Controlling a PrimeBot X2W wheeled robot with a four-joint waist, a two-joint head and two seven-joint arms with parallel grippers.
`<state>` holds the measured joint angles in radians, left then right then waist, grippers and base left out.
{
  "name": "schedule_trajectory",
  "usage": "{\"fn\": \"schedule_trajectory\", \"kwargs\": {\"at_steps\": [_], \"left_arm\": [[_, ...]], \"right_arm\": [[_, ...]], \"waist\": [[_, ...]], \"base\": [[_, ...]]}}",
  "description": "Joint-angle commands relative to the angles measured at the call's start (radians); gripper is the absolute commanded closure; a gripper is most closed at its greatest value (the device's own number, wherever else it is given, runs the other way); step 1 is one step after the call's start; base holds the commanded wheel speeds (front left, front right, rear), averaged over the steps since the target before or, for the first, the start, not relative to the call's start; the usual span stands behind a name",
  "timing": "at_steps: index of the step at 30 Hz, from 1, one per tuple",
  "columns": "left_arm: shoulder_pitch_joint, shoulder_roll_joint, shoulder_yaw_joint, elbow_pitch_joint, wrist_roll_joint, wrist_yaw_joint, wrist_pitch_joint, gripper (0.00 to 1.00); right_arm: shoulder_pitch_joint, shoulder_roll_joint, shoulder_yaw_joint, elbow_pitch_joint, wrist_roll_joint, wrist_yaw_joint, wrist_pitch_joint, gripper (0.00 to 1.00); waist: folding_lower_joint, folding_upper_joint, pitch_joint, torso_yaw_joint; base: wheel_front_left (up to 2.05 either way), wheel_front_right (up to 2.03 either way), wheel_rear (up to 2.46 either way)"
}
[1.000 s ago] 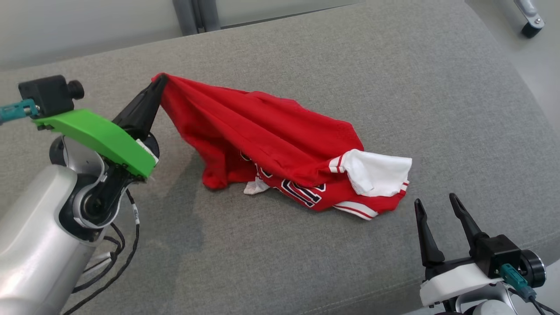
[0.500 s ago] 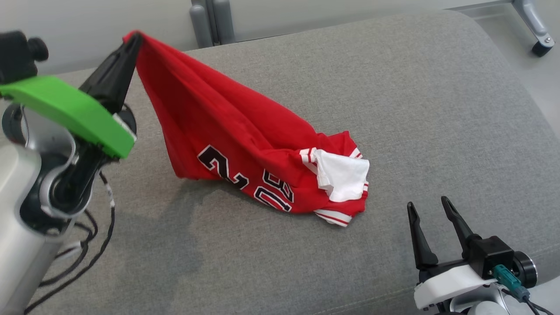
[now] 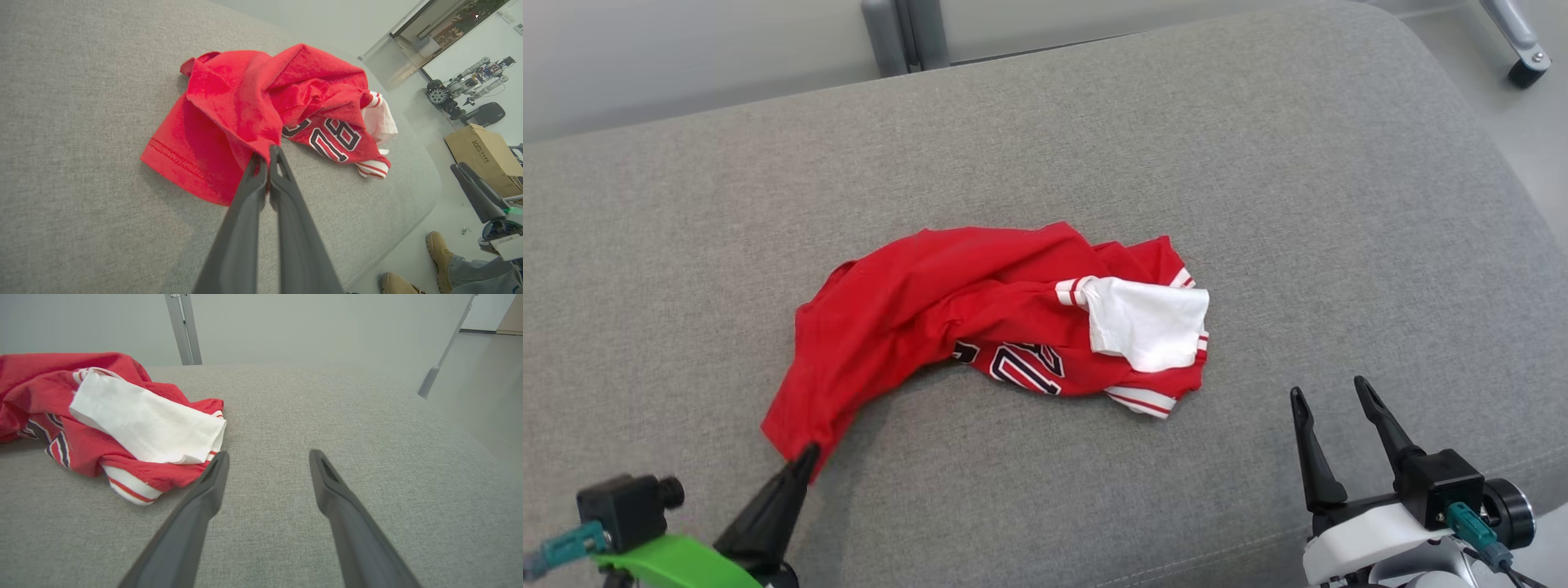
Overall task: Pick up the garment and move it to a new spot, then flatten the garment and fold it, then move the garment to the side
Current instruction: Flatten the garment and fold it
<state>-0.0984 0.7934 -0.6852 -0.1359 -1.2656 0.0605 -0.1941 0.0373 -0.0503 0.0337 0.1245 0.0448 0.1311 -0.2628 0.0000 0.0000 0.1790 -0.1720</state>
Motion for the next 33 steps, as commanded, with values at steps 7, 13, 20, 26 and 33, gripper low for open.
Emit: {"fn": "schedule_trajectory", "kwargs": {"at_steps": [7,13,20,26,33], "left_arm": [[0.077,-0.100,-0.034,0.208,-0.004,-0.108,-0.048,1.00],[0.024,-0.157,-0.046,0.381,0.016,-0.161,-0.055,1.00],[-0.024,-0.192,-0.050,0.491,0.012,-0.186,-0.060,0.52],[-0.016,-0.186,-0.050,0.481,-0.038,-0.191,-0.039,0.00],[0.006,-0.061,0.018,0.390,-0.019,-0.081,-0.049,0.00]], "right_arm": [[0.010,-0.020,0.002,-0.001,-0.029,-0.001,-0.003,0.00],[0.007,-0.032,0.010,0.004,-0.032,-0.001,-0.003,0.00],[0.014,-0.034,0.024,0.006,-0.034,-0.001,-0.003,0.00],[0.015,-0.039,0.031,0.009,-0.025,-0.001,-0.003,0.00],[0.010,-0.037,0.028,-0.002,-0.022,-0.001,-0.003,0.00]], "waist": [[0.0000,0.0000,-0.007,0.052],[0.0000,0.0000,-0.014,0.084],[0.0000,0.0000,-0.022,0.093],[0.0000,0.0000,-0.027,0.078],[0.0000,0.0000,-0.015,0.045]], "base": [[0.00,0.00,0.00],[0.00,0.00,0.00],[0.00,0.00,0.00],[0.00,0.00,0.00],[0.00,0.00,0.00]]}}
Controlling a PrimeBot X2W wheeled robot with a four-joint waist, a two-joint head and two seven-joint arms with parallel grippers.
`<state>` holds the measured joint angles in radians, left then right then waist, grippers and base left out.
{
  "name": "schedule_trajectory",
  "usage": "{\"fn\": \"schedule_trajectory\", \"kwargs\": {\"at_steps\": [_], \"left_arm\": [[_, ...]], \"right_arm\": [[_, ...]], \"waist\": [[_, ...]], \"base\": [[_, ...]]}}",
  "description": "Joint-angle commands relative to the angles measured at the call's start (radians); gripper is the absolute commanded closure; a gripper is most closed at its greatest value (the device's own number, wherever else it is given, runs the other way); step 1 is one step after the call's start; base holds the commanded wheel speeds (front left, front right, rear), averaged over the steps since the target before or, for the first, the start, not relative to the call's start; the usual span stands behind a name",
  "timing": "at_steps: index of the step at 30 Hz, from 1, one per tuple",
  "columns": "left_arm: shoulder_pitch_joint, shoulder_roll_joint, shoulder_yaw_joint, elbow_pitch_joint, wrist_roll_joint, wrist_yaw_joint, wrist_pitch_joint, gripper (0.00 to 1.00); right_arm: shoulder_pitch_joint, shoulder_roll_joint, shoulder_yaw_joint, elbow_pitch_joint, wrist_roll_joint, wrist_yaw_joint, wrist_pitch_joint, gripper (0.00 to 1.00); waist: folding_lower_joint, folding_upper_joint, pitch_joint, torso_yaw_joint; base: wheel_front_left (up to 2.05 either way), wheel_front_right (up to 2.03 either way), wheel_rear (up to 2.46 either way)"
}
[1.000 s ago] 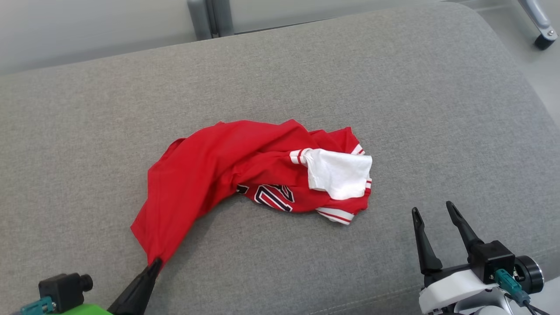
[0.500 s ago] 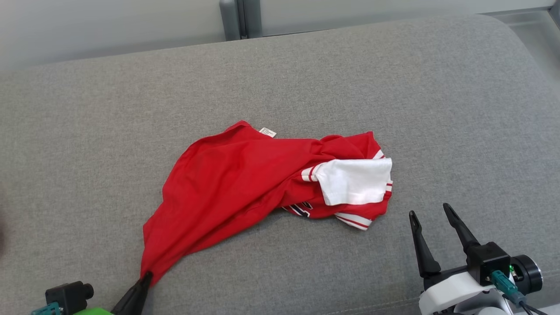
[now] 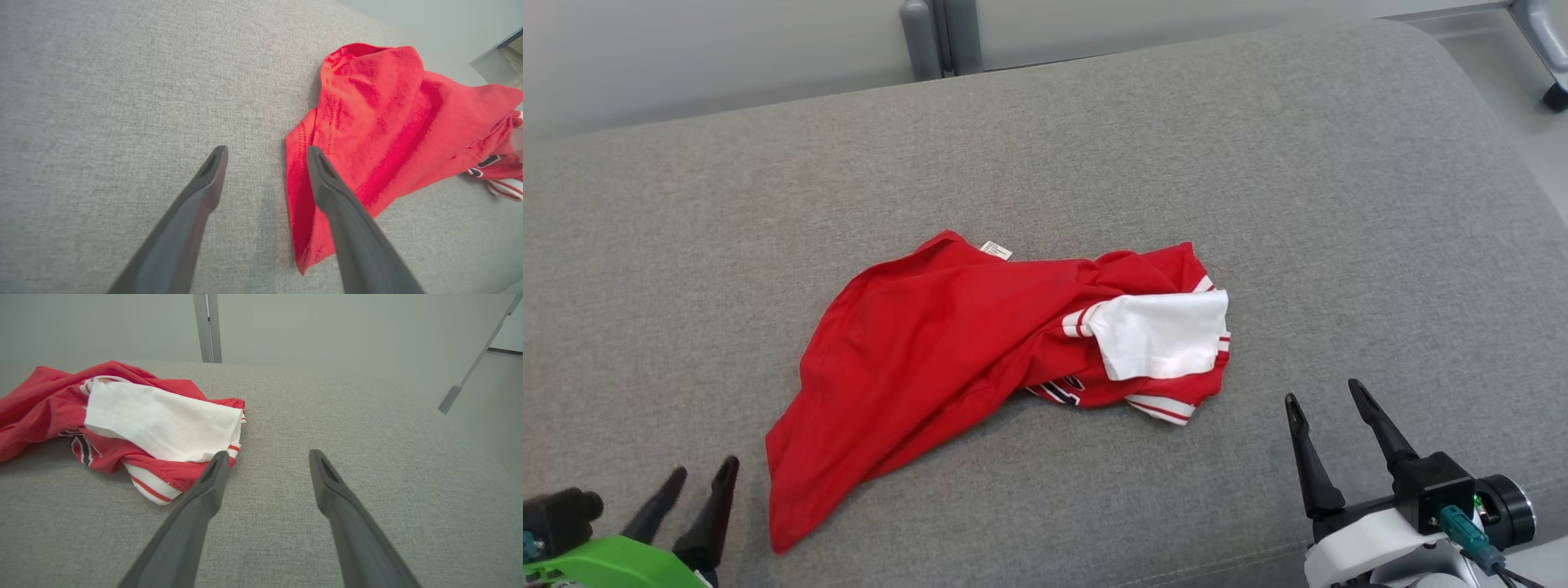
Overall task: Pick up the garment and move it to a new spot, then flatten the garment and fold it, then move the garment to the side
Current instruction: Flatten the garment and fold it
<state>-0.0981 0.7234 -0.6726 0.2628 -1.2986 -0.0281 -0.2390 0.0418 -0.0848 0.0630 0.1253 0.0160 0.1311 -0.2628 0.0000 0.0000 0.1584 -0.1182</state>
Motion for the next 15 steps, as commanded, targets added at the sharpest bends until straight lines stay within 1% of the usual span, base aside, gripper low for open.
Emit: {"fn": "schedule_trajectory", "kwargs": {"at_steps": [1,2,3,6,8,10,12,14,15], "left_arm": [[0.004,0.030,0.020,-0.041,0.033,0.041,-0.010,0.00],[0.000,0.051,0.034,-0.077,0.055,0.075,-0.012,0.00],[-0.018,0.074,0.058,-0.173,0.110,0.136,-0.019,0.00],[-0.047,0.091,0.056,-0.345,0.190,0.197,-0.018,0.00],[-0.084,0.091,0.016,-0.441,0.253,0.226,0.019,0.00],[-0.136,0.060,-0.043,-0.509,0.311,0.235,0.076,0.00],[-0.194,0.012,-0.105,-0.538,0.356,0.222,0.133,0.00],[-0.242,-0.042,-0.165,-0.521,0.385,0.210,0.190,0.00],[-0.262,-0.079,-0.190,-0.503,0.387,0.199,0.212,0.00]], "right_arm": [[0.003,-0.001,-0.001,-0.004,0.007,-0.001,-0.003,0.00],[0.000,0.002,0.001,-0.005,0.007,-0.001,-0.003,0.00],[-0.004,0.005,0.000,-0.008,0.009,-0.001,-0.003,0.00],[-0.009,0.013,0.002,-0.012,0.010,-0.001,-0.003,0.00],[-0.018,0.019,0.005,-0.013,0.011,-0.001,-0.003,0.00],[-0.029,0.023,0.007,-0.012,0.014,-0.001,-0.003,0.00],[-0.033,0.026,0.006,-0.012,0.018,-0.001,-0.003,0.00],[-0.040,0.029,0.009,-0.012,0.020,-0.001,-0.003,0.00],[-0.043,0.030,0.009,-0.012,0.022,-0.001,-0.003,0.00]], "waist": [[0.0000,0.0000,0.008,-0.015],[0.0000,0.0000,0.010,-0.022],[0.0000,0.0000,0.016,-0.035],[0.0000,0.0000,0.028,-0.058],[0.0000,0.0000,0.039,-0.075],[0.0000,0.0000,0.053,-0.095],[0.0000,0.0000,0.067,-0.113],[0.0000,0.0000,0.078,-0.133],[0.0000,0.0000,0.083,-0.142]], "base": [[0.00,0.00,0.00],[0.00,0.00,0.00],[0.00,0.00,0.00],[0.00,0.00,0.00],[0.00,0.00,0.00],[0.00,0.00,0.00],[0.00,0.00,0.00],[0.00,0.00,0.00],[0.00,0.00,0.00]]}}
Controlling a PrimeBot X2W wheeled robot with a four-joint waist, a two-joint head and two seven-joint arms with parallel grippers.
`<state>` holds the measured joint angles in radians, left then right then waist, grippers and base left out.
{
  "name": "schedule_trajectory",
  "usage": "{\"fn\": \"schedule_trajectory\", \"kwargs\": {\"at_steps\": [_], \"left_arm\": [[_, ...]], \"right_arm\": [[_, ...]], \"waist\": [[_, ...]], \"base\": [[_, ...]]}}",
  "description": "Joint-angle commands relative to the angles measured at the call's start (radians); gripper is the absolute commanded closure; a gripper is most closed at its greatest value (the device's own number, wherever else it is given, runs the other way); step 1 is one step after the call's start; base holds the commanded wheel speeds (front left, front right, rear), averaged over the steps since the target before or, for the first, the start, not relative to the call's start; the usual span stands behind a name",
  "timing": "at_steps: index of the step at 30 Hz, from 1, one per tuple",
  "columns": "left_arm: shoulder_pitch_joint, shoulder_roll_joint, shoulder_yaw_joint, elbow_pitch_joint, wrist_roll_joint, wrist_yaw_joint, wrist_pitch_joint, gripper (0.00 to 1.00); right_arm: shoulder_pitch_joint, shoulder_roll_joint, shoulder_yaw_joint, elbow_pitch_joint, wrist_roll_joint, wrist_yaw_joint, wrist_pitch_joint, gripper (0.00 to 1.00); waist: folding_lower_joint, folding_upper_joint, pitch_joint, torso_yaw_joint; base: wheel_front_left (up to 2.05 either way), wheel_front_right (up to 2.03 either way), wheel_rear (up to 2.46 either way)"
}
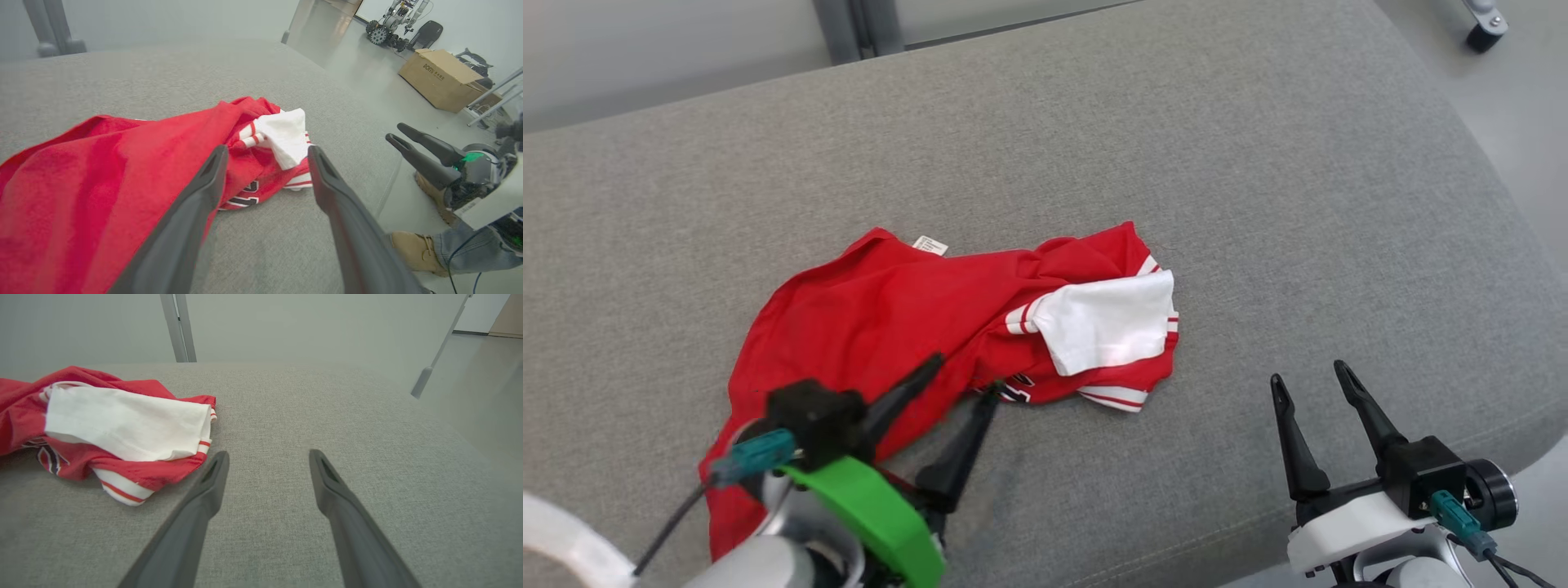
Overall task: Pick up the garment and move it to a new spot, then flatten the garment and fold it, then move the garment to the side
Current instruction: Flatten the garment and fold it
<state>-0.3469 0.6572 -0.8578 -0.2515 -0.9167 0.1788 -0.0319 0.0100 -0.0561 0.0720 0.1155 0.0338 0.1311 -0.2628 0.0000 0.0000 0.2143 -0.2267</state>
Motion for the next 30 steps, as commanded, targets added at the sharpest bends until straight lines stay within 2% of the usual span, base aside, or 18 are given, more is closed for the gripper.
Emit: {"fn": "schedule_trajectory", "kwargs": {"at_steps": [1,4,5,7,14,20,25,26,27,28,29,30], "left_arm": [[-0.030,-0.050,-0.023,0.034,-0.008,-0.018,0.023,0.00],[-0.068,-0.133,-0.050,0.131,-0.044,-0.045,0.055,0.00],[-0.099,-0.188,-0.071,0.230,-0.045,-0.053,0.075,0.00],[-0.114,-0.214,-0.072,0.284,-0.053,-0.057,0.077,0.00],[-0.122,-0.249,-0.065,0.374,-0.080,-0.078,0.071,0.00],[-0.123,-0.257,-0.063,0.388,-0.093,-0.089,0.066,0.00],[-0.127,-0.279,-0.047,0.384,-0.115,-0.081,0.058,0.00],[-0.129,-0.283,-0.045,0.386,-0.118,-0.077,0.059,0.07],[-0.131,-0.287,-0.044,0.389,-0.119,-0.075,0.060,0.18],[-0.133,-0.291,-0.044,0.393,-0.121,-0.073,0.060,0.31],[-0.135,-0.295,-0.043,0.397,-0.122,-0.071,0.059,0.53],[-0.137,-0.300,-0.043,0.402,-0.123,-0.071,0.058,0.67]], "right_arm": [[-0.014,0.002,0.000,-0.001,0.006,-0.001,-0.003,0.00],[-0.018,0.004,-0.002,-0.002,0.008,-0.001,-0.003,0.00],[-0.022,0.005,0.002,-0.003,0.026,-0.001,-0.003,0.00],[-0.021,0.005,0.004,-0.006,0.035,-0.001,-0.003,0.00],[-0.012,0.005,0.002,-0.004,0.047,-0.001,-0.003,0.00],[-0.010,0.005,-0.002,-0.002,0.044,-0.001,-0.003,0.00],[-0.019,0.005,-0.001,0.001,0.034,-0.001,-0.003,0.00],[-0.019,0.005,0.000,0.001,0.034,-0.001,-0.003,0.00],[-0.020,0.005,0.001,0.001,0.033,-0.001,-0.003,0.00],[-0.020,0.005,0.002,0.001,0.032,-0.001,-0.003,0.00],[-0.020,0.005,0.003,0.002,0.031,-0.001,-0.003,0.00],[-0.019,0.005,0.004,0.002,0.030,-0.001,-0.003,0.00]], "waist": [[0.0000,0.0000,0.032,-0.043],[0.0000,0.0000,0.045,-0.073],[0.0000,0.0000,0.054,-0.101],[0.0000,0.0000,0.057,-0.116],[0.0000,0.0000,0.059,-0.139],[0.0000,0.0000,0.054,-0.133],[0.0000,0.0000,0.044,-0.123],[0.0000,0.0000,0.042,-0.121],[0.0000,0.0000,0.041,-0.120],[0.0000,0.0000,0.039,-0.119],[0.0000,0.0000,0.038,-0.118],[0.0000,0.0000,0.037,-0.118]], "base": [[0.00,0.00,0.00],[0.00,0.00,0.00],[0.00,0.00,0.00],[0.00,0.00,0.00],[0.00,0.00,0.00],[0.00,0.00,0.00],[0.00,0.00,0.00],[0.00,0.00,0.00],[0.00,0.00,0.00],[0.00,0.00,0.00],[0.00,0.00,0.00],[0.00,0.00,0.00]]}}
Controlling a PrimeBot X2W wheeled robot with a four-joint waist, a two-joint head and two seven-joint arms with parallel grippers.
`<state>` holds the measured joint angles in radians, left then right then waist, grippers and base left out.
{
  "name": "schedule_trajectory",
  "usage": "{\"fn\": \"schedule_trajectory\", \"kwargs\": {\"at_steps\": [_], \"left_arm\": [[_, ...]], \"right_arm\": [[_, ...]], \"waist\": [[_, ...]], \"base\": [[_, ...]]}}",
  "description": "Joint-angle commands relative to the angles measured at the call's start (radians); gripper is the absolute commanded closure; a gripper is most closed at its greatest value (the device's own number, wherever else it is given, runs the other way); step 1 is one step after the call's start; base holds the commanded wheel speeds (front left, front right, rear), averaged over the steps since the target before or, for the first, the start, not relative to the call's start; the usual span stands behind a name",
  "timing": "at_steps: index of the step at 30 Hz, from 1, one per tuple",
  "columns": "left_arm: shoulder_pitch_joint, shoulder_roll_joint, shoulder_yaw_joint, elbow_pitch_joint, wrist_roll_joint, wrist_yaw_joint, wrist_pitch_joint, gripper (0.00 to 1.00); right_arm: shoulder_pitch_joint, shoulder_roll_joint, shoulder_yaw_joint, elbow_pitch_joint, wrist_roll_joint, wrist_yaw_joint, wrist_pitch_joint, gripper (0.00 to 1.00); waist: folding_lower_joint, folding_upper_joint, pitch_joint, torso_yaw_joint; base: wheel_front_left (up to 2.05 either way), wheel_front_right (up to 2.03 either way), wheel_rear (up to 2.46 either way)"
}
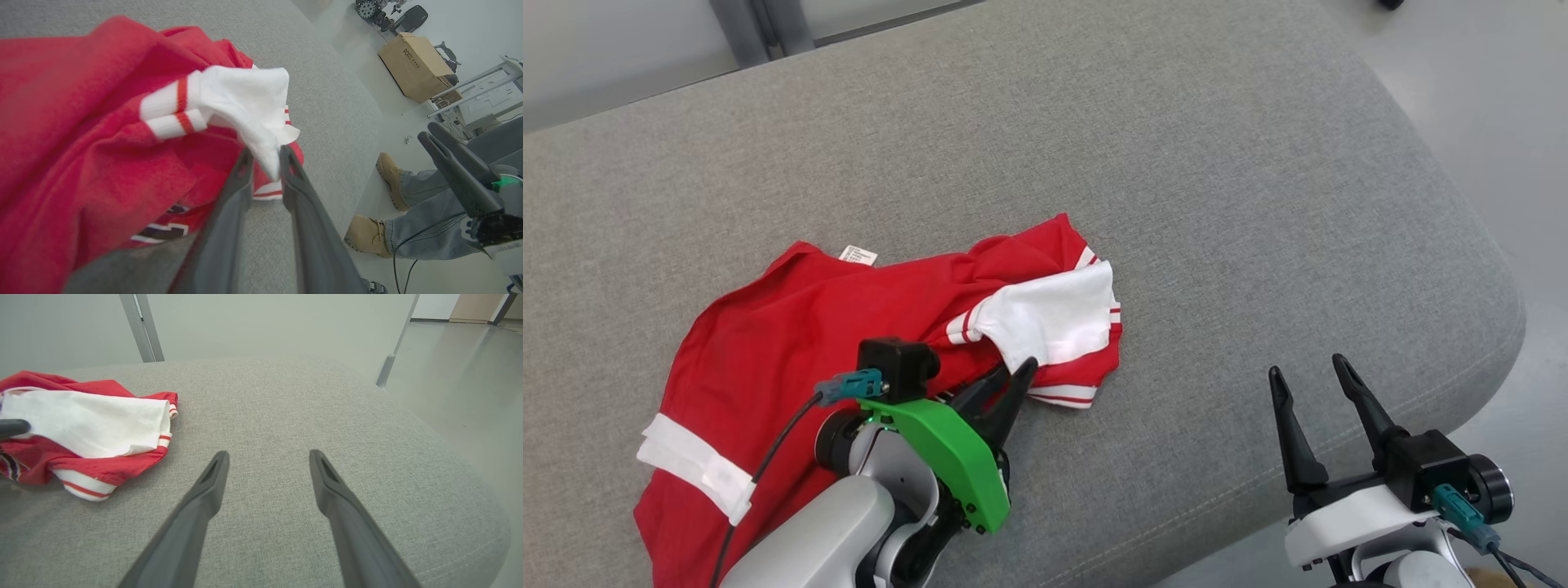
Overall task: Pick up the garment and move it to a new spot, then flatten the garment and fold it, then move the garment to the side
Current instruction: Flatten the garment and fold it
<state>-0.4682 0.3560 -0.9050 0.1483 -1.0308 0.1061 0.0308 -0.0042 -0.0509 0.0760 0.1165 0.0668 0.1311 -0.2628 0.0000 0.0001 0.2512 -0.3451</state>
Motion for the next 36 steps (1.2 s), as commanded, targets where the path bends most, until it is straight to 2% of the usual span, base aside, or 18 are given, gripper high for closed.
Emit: {"fn": "schedule_trajectory", "kwargs": {"at_steps": [1,2,10,13,16,18,21,25,30,36], "left_arm": [[-0.017,-0.005,0.004,0.007,-0.011,0.001,-0.005,0.91],[-0.019,-0.011,0.005,0.010,-0.013,-0.003,-0.006,1.00],[-0.002,-0.047,0.005,-0.014,-0.053,-0.049,-0.011,1.00],[0.034,-0.079,0.033,-0.060,-0.116,-0.074,-0.036,1.00],[0.071,-0.116,0.075,-0.126,-0.214,-0.118,-0.056,1.00],[0.095,-0.131,0.098,-0.153,-0.269,-0.126,-0.058,1.00],[0.119,-0.146,0.095,-0.149,-0.301,-0.115,-0.047,1.00],[0.149,-0.158,0.044,-0.059,-0.290,-0.097,-0.024,1.00],[0.153,-0.152,-0.017,0.070,-0.237,-0.074,-0.001,1.00],[0.136,-0.119,-0.013,0.129,-0.193,-0.056,-0.032,1.00]], "right_arm": [[-0.004,0.000,0.001,0.002,-0.003,-0.001,-0.003,0.00],[-0.004,0.000,0.003,0.002,-0.003,-0.001,-0.003,0.00],[-0.005,0.000,0.003,0.002,0.007,-0.001,-0.003,0.00],[-0.001,0.000,0.002,0.000,0.012,-0.001,-0.003,0.00],[0.000,0.000,0.001,0.000,0.013,-0.001,-0.003,0.00],[0.000,0.000,0.001,-0.001,0.013,-0.001,-0.003,0.00],[-0.004,0.000,-0.002,0.000,0.013,-0.001,-0.003,0.00],[-0.017,0.000,0.002,0.000,0.017,-0.001,-0.003,0.00],[-0.020,0.000,0.003,0.003,0.019,-0.001,-0.003,0.00],[-0.013,0.000,-0.003,0.003,0.012,-0.001,-0.003,0.00]], "waist": [[0.0000,-0.0001,-0.001,0.000],[0.0000,-0.0001,-0.001,0.000],[0.0000,-0.0001,0.009,-0.013],[0.0000,-0.0001,0.012,-0.019],[0.0000,-0.0001,0.014,-0.023],[0.0000,-0.0001,0.016,-0.023],[0.0000,-0.0001,0.020,-0.022],[0.0000,-0.0001,0.033,-0.021],[0.0000,-0.0001,0.044,-0.023],[0.0000,-0.0001,0.044,-0.019]], "base": [[0.00,0.00,0.00],[0.00,0.00,0.00],[0.00,0.00,0.00],[0.00,0.00,0.00],[0.00,0.00,0.00],[0.00,0.00,0.00],[0.00,0.00,0.00],[0.00,0.00,0.00],[0.00,0.00,0.00],[0.00,0.00,0.00]]}}
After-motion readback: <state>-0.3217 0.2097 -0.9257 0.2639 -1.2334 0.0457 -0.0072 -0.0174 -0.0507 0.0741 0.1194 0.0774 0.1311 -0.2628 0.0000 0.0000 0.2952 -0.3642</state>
